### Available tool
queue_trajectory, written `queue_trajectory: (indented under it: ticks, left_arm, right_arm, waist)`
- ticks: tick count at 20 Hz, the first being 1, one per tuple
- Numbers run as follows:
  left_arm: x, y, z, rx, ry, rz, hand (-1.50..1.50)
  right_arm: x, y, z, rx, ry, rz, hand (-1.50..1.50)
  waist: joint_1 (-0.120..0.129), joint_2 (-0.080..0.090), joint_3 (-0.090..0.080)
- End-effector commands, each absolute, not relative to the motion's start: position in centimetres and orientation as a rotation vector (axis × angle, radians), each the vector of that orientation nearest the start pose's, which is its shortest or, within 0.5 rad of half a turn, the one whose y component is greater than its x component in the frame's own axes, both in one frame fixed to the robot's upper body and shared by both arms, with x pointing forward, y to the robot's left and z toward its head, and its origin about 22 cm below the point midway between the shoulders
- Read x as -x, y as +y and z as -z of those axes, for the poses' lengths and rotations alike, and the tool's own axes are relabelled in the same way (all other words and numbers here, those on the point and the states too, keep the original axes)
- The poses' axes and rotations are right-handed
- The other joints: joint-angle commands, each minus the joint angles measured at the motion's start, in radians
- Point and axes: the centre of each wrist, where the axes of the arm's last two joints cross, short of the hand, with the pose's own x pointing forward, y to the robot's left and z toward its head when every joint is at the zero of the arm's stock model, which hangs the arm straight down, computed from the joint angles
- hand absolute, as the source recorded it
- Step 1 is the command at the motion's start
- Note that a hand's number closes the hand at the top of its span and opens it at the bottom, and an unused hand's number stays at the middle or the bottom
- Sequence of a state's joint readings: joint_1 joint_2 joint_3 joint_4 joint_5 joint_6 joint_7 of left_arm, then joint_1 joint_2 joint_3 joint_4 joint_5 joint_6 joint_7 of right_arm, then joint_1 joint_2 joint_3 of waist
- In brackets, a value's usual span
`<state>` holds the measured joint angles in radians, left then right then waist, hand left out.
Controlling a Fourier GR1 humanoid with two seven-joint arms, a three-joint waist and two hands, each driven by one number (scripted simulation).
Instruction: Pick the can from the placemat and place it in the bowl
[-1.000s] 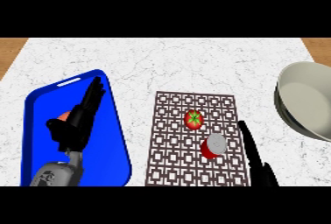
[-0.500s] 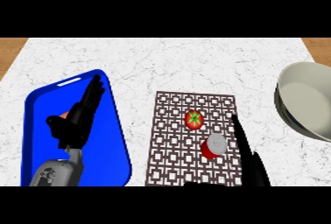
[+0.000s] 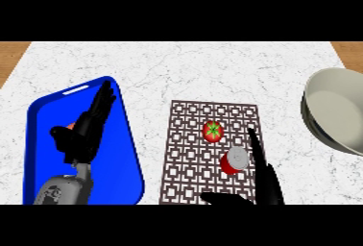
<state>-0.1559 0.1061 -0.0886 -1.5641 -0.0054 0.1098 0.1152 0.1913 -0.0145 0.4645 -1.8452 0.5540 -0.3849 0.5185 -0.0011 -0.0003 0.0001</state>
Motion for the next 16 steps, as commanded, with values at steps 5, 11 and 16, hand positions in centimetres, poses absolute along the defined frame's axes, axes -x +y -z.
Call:
queue_trajectory:
  ticks: [5,11,16]
  left_arm:
    - [-26.7,21.4,-2.3,-0.067,-1.583,0.124,0.00]
    - [-28.7,22.3,-2.7,-0.075,-1.582,0.098,0.00]
    - [-27.3,21.2,-1.6,-0.051,-1.582,0.109,0.00]
  right_arm:
    - [-18.1,-17.0,-2.0,0.557,-1.221,-0.286,-1.50]
    - [-19.9,-14.0,0.3,0.466,-1.205,-0.283,-1.50]
    - [-20.5,-13.4,1.0,0.505,-1.259,-0.558,1.50]
  waist:
    - [-0.001,0.000,0.000]
    - [-0.001,0.000,0.000]
    - [0.003,0.000,0.000]
